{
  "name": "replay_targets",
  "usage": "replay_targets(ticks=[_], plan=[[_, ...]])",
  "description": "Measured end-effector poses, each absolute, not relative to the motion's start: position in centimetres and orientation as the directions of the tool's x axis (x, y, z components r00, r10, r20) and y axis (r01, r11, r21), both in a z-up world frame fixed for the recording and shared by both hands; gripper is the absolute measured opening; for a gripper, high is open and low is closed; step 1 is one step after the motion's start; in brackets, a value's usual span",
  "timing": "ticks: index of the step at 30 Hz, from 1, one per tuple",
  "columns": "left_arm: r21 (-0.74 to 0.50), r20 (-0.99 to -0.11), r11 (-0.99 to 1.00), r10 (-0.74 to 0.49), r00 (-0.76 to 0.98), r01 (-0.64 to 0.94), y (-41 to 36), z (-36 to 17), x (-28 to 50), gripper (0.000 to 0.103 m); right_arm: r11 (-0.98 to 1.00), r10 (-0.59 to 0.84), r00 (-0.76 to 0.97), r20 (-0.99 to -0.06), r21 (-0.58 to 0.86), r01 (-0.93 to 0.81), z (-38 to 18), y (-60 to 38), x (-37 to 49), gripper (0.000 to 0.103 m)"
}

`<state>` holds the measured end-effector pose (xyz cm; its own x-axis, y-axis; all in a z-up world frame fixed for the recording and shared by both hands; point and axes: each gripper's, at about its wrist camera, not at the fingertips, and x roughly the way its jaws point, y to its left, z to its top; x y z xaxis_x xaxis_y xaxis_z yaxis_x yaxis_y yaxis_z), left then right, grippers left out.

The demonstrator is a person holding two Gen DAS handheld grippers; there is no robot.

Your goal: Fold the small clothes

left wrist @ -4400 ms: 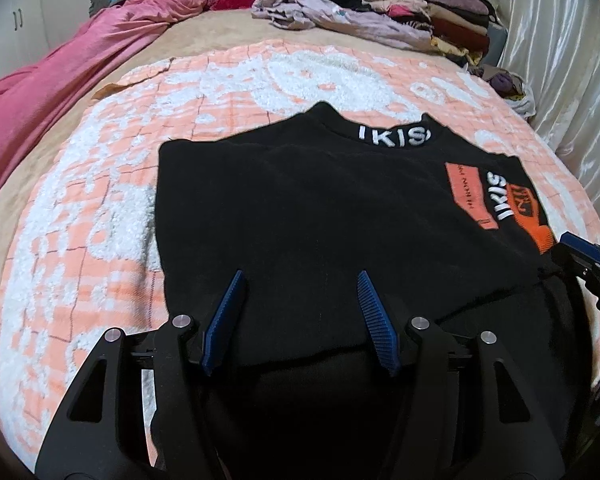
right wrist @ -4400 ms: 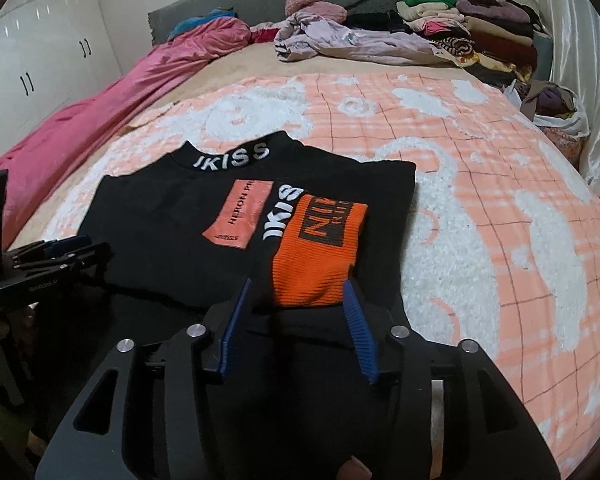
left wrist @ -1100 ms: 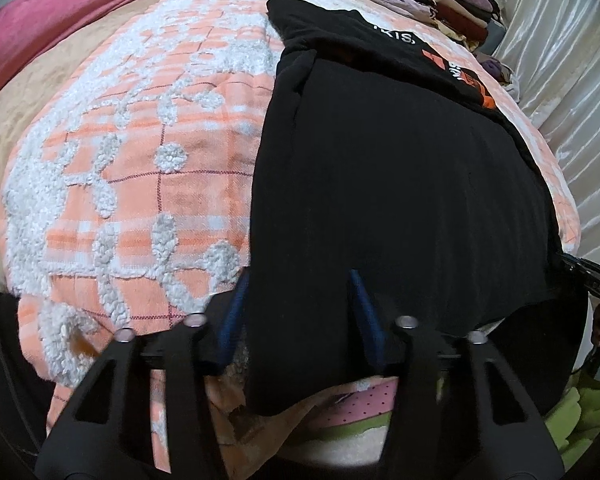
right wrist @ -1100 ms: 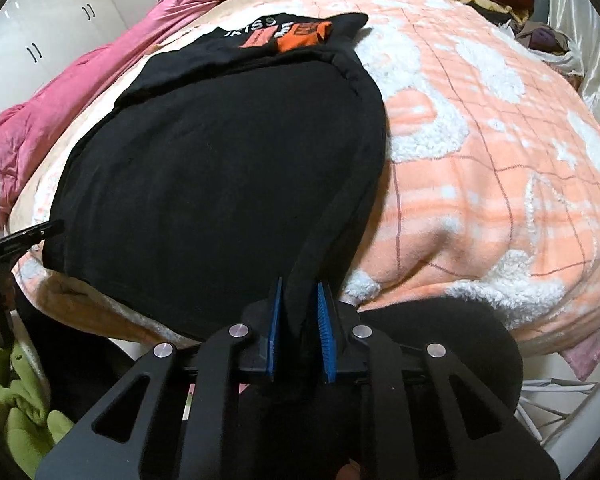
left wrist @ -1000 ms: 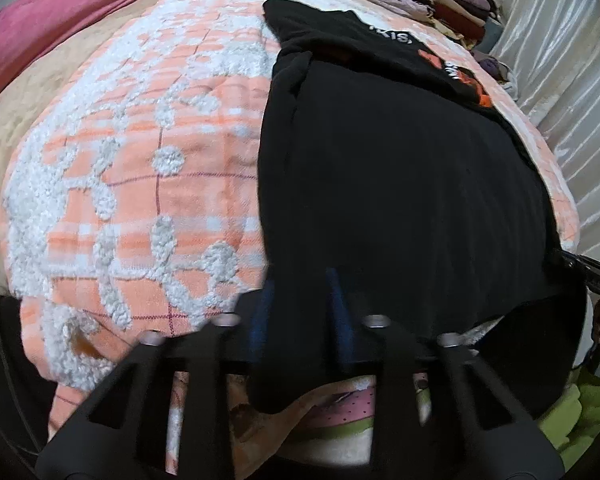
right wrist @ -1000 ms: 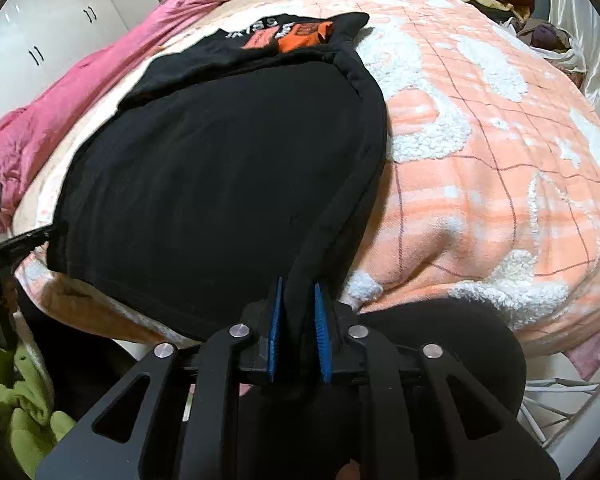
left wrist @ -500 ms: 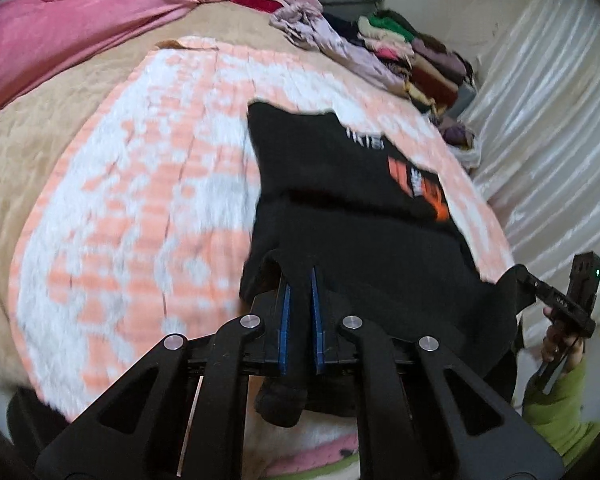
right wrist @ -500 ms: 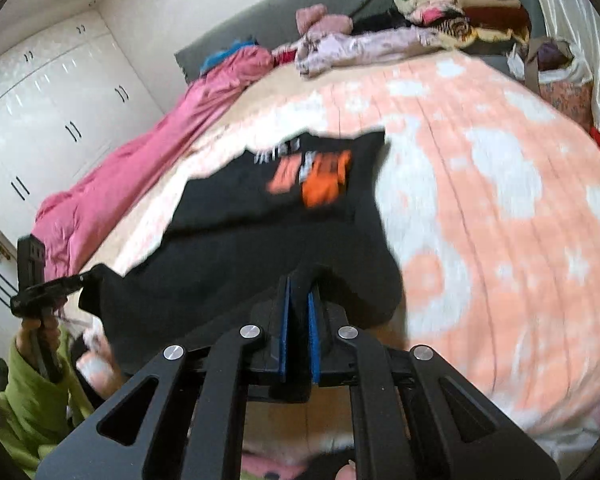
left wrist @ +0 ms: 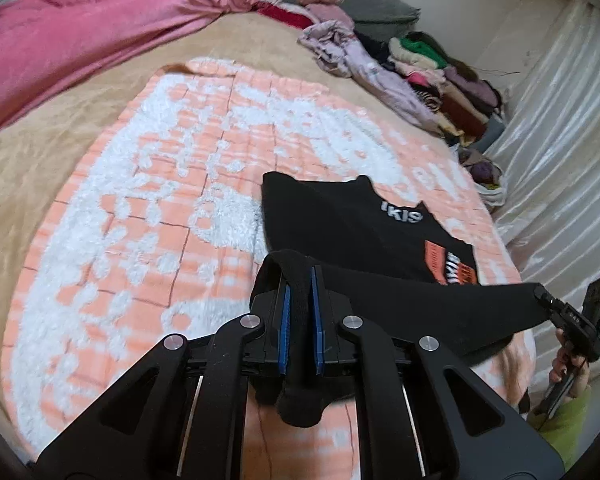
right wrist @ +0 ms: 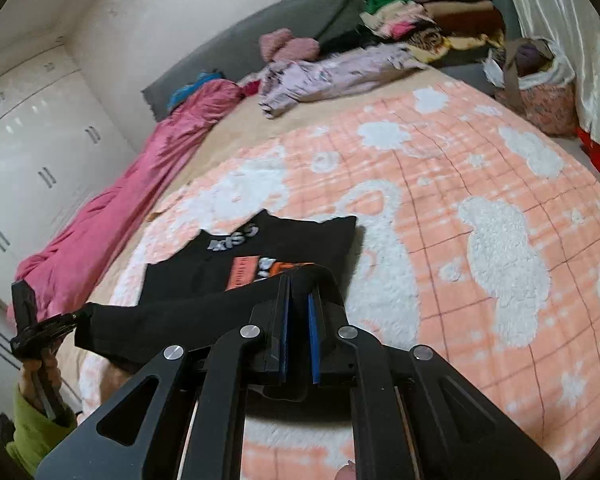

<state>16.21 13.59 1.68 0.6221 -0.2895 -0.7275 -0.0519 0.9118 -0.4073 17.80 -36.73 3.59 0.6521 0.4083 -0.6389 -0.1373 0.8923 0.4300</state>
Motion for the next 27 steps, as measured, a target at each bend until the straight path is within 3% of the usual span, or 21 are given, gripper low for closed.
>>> replay_targets(ticks=[6, 10, 11, 14, 20, 27], plan=[[-0.375, -0.782, 0.919, -0.243, 0.574, -0.121, 13.8, -1.4, 18.5, 0.009, 0.907, 0.369, 0.600, -0.710, 0.416, -0.065, -0.5, -36.6, 20.3, 0.008], [-0.378, -0.774, 0.917, -0.239, 0.586, -0.126, 14.3, -1.4, 18.7, 0.024, 0.892, 0.383, 0.578, -0.720, 0.450, -0.030, -2.2, -37.3, 20.8, 0.012], [-0.384, -0.766, 0.915, -0.242, 0.596, -0.122, 14.4, -1.1, 18.6, 0.027, 0.887, 0.392, 0.575, -0.718, 0.461, -0.029, -2.4, -37.5, 20.8, 0.016], [-0.391, -0.737, 0.914, -0.240, 0.632, -0.109, 14.8, 0.1, 17.5, 0.033, 0.892, 0.377, 0.589, -0.715, 0.452, -0.022, -1.9, -37.9, 20.3, 0.050], [-0.351, -0.710, 0.935, -0.224, 0.667, -0.059, 14.4, 2.1, 13.9, 0.034, 0.887, 0.386, 0.621, -0.682, 0.459, -0.047, 0.0, -38.9, 18.0, 0.051], [-0.432, -0.713, 0.900, -0.376, 0.591, 0.052, 12.0, 0.8, 10.5, 0.034, 0.879, 0.449, 0.595, -0.667, 0.449, -0.159, 1.0, -36.2, 15.0, 0.051]])
